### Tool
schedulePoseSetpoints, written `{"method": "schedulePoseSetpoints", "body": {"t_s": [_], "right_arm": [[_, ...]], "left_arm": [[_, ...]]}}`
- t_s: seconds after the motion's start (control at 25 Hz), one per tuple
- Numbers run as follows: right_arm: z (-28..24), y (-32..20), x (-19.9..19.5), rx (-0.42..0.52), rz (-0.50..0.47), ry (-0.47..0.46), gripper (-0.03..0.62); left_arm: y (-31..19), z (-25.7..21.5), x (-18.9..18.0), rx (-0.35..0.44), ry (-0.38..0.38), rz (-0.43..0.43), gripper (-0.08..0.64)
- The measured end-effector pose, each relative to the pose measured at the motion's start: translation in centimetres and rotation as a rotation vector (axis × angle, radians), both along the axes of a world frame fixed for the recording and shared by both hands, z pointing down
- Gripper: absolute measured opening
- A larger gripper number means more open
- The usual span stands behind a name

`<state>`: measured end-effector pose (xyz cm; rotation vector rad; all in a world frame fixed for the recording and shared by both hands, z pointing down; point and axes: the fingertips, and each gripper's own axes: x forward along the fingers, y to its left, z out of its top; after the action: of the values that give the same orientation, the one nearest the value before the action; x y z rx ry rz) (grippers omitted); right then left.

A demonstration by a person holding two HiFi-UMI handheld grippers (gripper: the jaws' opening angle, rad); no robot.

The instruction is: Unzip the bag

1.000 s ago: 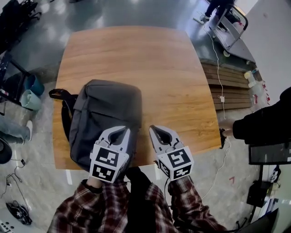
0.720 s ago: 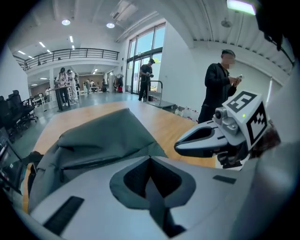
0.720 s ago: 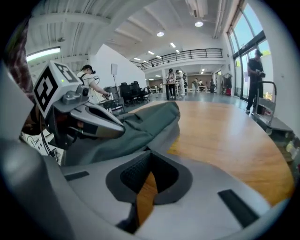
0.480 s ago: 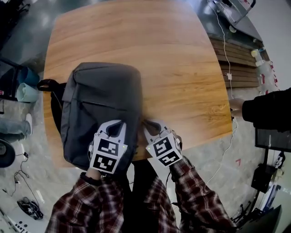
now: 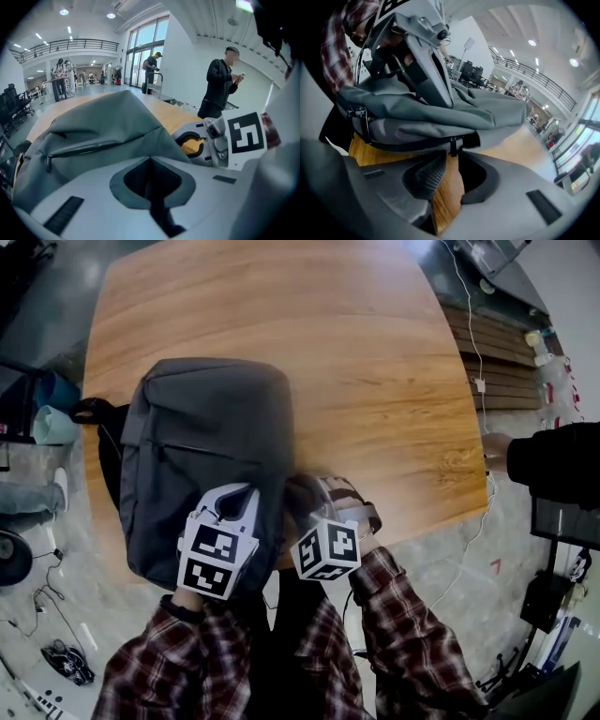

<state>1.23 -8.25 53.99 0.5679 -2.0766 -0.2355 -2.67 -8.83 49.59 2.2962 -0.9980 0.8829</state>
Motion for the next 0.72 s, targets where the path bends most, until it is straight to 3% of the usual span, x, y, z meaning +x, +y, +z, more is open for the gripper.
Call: {"method": "schedulePoseSetpoints", "body": {"t_s": [0.16,0.36,0.48,0.64,0.72], "right_arm": [[0.0,-0.1,-0.7,0.089,-0.128,0.096,0.071],[0.8,-0.6,-1.0,0.004,-0.200,0.126,0.064],[0.1,-0.8,-0.5,-0.050,-0.150,0.092,0.038],[-1.3,-0.8,0.4,-0.123,-0.030,-0.035,0.017],[-1.2,-0.9,0.4,-0.127,-0.009,-0.040,0.017]], "left_arm": [[0.0,0.4,0.1,-0.009,0.007,0.000,0.009],[-0.2,0.9,0.2,-0.018,0.013,0.003,0.009],[-0.3,0.9,0.3,-0.008,0.009,0.006,0.009],[-0.5,0.8,0.3,0.006,0.009,0.013,0.009],[-0.5,0.8,0.3,0.005,0.005,0.020,0.009]]}}
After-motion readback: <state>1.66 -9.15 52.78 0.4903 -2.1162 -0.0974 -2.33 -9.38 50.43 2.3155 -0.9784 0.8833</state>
